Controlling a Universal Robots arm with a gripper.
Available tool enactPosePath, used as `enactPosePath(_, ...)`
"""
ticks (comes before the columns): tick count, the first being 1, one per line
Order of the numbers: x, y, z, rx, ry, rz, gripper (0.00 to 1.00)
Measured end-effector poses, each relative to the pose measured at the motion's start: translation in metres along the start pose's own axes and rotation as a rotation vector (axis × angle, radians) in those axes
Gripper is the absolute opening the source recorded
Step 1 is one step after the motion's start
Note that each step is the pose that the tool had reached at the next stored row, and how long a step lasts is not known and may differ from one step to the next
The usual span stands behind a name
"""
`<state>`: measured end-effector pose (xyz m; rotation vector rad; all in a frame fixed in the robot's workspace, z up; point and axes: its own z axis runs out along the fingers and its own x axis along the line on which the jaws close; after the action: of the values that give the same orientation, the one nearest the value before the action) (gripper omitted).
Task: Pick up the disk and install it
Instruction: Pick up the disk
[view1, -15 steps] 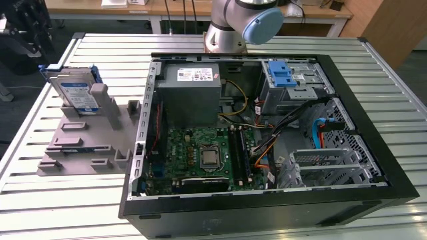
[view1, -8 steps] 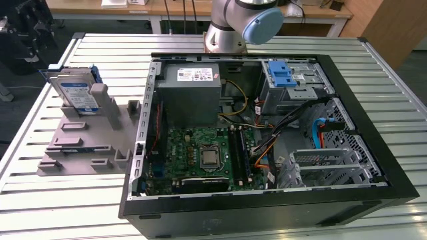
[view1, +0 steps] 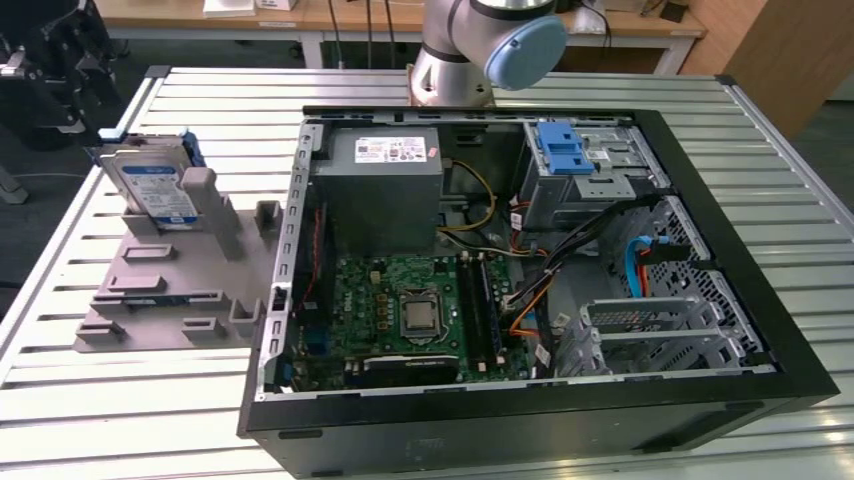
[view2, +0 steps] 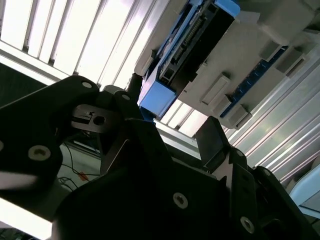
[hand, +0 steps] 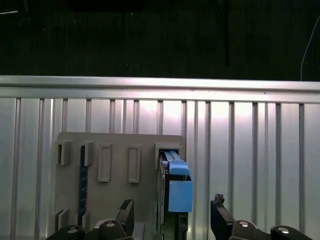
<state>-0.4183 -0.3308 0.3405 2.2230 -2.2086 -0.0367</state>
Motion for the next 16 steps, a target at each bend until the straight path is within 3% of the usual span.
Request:
enactPosePath(8, 0.0, 0.001, 0.0016, 0.0, -0.0003, 0.0, 0.7)
enactPosePath(16, 0.0001, 0.0016, 0.009, -0.0001, -0.0003, 0.0, 0.7)
